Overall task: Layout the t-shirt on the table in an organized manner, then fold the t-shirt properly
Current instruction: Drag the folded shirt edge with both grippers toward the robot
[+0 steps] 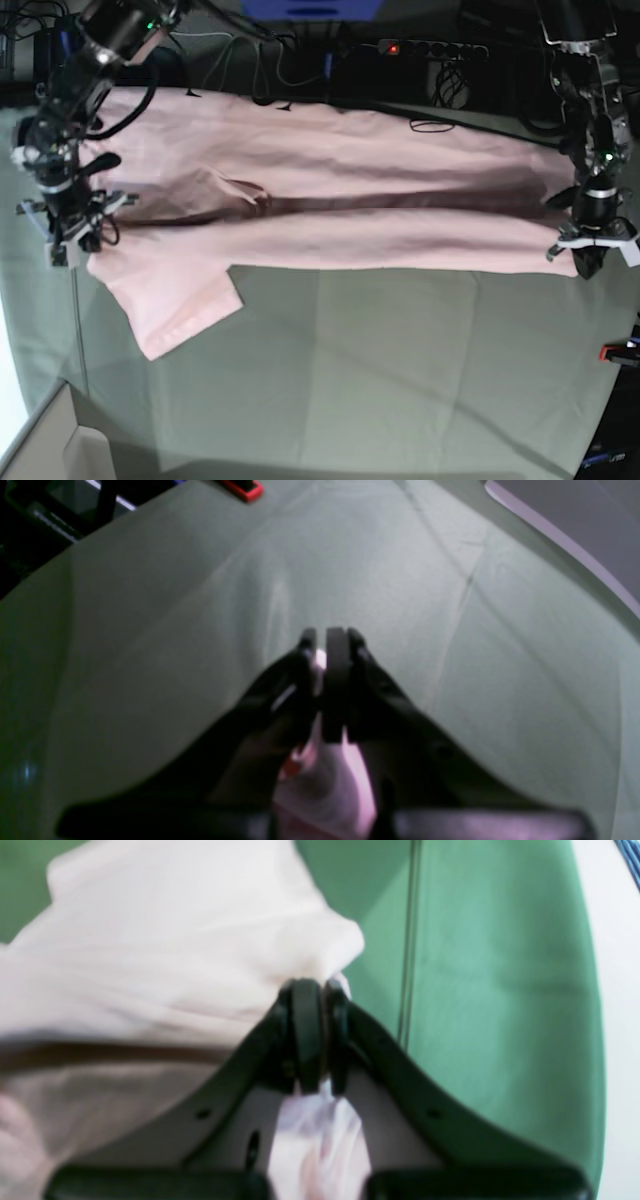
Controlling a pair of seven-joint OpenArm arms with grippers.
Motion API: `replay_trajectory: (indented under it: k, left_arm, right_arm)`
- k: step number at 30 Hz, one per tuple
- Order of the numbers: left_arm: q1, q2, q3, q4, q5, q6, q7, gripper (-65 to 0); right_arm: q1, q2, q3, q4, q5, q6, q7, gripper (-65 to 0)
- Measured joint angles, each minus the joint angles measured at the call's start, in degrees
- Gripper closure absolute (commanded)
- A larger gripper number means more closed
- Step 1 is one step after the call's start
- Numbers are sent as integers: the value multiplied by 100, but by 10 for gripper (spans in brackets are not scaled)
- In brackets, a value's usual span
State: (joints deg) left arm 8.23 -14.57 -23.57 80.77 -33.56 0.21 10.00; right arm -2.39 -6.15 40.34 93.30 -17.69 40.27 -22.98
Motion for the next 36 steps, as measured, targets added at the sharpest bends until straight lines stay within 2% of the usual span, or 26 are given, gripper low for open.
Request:
replay_trajectory:
  k: [5, 10, 24, 31, 36]
  left_arm:
    - [-61, 0, 0, -20, 2, 2, 13, -2]
    - [-61, -2, 0, -20, 2, 2, 11, -2]
    - [-35, -2, 31, -44, 2, 2, 11, -2]
    - [-50, 11, 31, -459, 0, 0, 2, -4]
    - [-164, 15, 31, -682, -2, 9, 31, -5]
  right_arm:
    - [-439, -348, -13, 887, 37, 0, -9, 0]
    - [-848, -319, -13, 1320, 37, 17, 22, 0]
    - [-1517, -321, -76, 1292, 50, 20, 26, 0]
    - [-1718, -304, -254, 262, 13, 17, 46, 0]
    - [-1742, -269, -258, 177, 11, 15, 107, -2]
